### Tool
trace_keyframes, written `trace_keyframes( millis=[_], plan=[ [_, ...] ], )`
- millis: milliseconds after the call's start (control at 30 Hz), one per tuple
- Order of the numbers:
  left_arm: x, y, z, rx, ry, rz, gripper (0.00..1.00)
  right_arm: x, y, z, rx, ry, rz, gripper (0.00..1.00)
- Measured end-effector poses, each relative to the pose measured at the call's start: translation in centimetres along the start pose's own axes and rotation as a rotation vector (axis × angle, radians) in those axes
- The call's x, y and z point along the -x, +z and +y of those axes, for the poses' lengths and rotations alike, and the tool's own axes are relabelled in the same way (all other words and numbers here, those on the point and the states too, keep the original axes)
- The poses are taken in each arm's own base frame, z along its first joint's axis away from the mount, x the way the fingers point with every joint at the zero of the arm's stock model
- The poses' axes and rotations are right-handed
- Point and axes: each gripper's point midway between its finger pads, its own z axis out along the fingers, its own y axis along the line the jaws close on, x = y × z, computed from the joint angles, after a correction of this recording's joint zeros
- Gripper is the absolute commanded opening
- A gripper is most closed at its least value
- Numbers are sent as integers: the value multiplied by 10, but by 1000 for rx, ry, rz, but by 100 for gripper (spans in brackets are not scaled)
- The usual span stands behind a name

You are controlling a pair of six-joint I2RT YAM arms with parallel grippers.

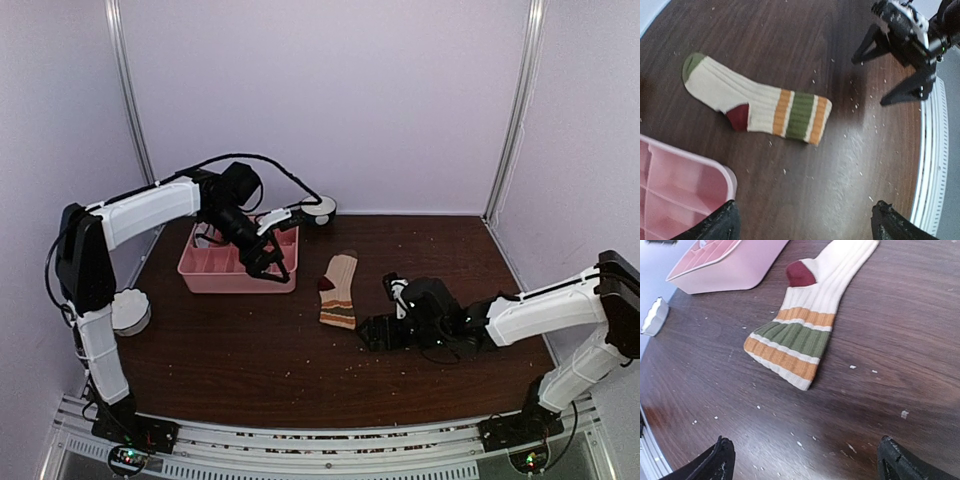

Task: Roll the socks
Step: Move the sock to the center of the board, then adjust the sock at the center of the board.

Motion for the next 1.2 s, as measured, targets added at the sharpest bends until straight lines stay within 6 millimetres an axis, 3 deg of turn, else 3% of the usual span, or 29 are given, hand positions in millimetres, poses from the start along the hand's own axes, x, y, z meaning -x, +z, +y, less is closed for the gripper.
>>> trace_keyframes(
  millis=[167,400,633,933,1200],
  plan=[
    [37,34,21,-1,60,-34,84,-10,33,10,133,56,24,99],
    [44,110,41,0,58,12,67,-2,56,20,324,164,5,94],
    [43,157,63,93,63,64,45,11,64,18,436,214,-1,92],
    [25,186,84,194,58,150,23,27,79,32,536,246,6,89],
    [21,189,73,142,-25,152,22,27,72,48,668,363,4,86]
  ],
)
